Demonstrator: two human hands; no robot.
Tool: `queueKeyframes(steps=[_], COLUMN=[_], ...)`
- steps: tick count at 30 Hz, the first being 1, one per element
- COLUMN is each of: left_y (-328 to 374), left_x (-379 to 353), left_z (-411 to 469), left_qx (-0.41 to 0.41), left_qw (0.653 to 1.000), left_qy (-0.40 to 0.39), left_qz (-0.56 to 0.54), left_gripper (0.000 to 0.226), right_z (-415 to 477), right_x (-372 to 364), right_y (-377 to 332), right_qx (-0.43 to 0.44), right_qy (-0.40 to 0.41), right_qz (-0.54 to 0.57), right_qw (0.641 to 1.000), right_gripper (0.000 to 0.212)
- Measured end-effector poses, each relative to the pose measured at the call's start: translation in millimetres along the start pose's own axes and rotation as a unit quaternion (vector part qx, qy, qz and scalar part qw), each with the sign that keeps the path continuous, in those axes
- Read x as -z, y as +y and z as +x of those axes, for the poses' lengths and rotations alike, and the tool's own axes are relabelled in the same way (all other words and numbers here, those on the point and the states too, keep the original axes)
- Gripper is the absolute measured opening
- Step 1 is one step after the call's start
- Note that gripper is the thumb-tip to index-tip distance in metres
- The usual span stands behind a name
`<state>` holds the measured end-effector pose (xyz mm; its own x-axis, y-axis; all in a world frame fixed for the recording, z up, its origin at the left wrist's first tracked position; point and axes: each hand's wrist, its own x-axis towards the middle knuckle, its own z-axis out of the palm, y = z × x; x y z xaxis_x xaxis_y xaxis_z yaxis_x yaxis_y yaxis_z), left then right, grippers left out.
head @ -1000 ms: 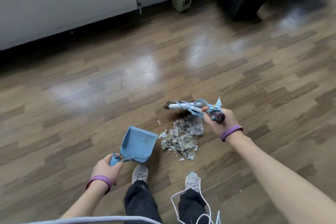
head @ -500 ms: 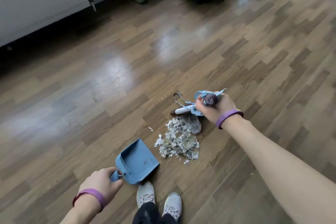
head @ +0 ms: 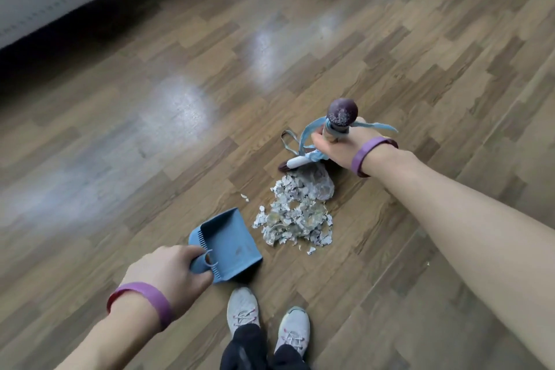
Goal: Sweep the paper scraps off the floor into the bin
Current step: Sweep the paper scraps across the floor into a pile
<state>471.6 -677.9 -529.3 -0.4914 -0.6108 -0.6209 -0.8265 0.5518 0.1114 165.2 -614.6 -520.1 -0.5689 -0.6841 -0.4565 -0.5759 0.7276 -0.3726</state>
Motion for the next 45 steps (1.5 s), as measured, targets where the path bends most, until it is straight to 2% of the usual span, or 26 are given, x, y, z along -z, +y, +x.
queueKeyframes(steps=[1,2,4,8,11,13,15,18,21,25,28,30,36,40,43,45], left_y=[6,11,19,29,39,44,49,51,52,65,70,69,58,53,47,44], left_x=[1,2,3,-11,-28,-34,-36,-39,-41,-48,-52,-54,-59,-61,-64,-66], left_z=[1,3,7,10,8,8,9,6,4,7,11,11,8,8,6,4], left_qx=[-0.006,-0.009,-0.012,-0.013,-0.012,0.000,0.007,0.010,0.034,0.046,0.047,0.048,0.052,0.050,0.048,0.048], left_qw=[1.000,1.000,1.000,0.999,0.995,0.991,0.990,0.992,0.988,0.984,0.983,0.982,0.983,0.984,0.984,0.985], left_qy=[-0.003,-0.005,-0.005,0.000,-0.010,-0.004,0.008,0.024,0.030,0.030,0.037,0.041,0.036,0.041,0.041,0.042], left_qz=[0.009,0.015,0.010,-0.045,-0.099,-0.136,-0.138,-0.122,-0.144,-0.171,-0.173,-0.176,-0.171,-0.166,-0.164,-0.160], left_gripper=[0.021,0.019,0.019,0.022,0.025,0.024,0.020,0.020,0.020,0.016,0.015,0.013,0.018,0.016,0.015,0.017], right_z=[4,0,-4,-12,-17,-20,-24,-25,-28,-22,-33,-39,-57,-63,-65,-65], right_x=[-4,-7,-8,-6,-6,-3,-3,-2,-5,-23,-26,-28,-13,-2,-6,-6], right_y=[5,5,10,12,15,14,16,16,16,23,7,-4,-33,-39,-42,-41], right_qx=[0.017,-0.004,0.007,-0.010,-0.012,-0.006,-0.011,0.014,-0.013,-0.022,-0.016,-0.003,-0.005,-0.044,-0.058,-0.074], right_qy=[0.018,0.008,0.000,-0.043,-0.043,-0.081,-0.117,-0.052,-0.011,0.020,0.086,0.126,0.165,0.170,0.206,0.216], right_qz=[0.001,0.004,-0.005,0.008,-0.011,-0.009,-0.021,-0.047,-0.055,-0.039,-0.031,0.007,0.124,0.199,0.234,0.256], right_qw=[1.000,1.000,1.000,0.999,0.999,0.997,0.993,0.997,0.998,0.999,0.996,0.992,0.978,0.964,0.948,0.939], right_gripper=[0.038,0.037,0.033,0.018,0.018,0.019,0.029,0.031,0.028,0.051,0.052,0.055,0.046,0.044,0.046,0.038])
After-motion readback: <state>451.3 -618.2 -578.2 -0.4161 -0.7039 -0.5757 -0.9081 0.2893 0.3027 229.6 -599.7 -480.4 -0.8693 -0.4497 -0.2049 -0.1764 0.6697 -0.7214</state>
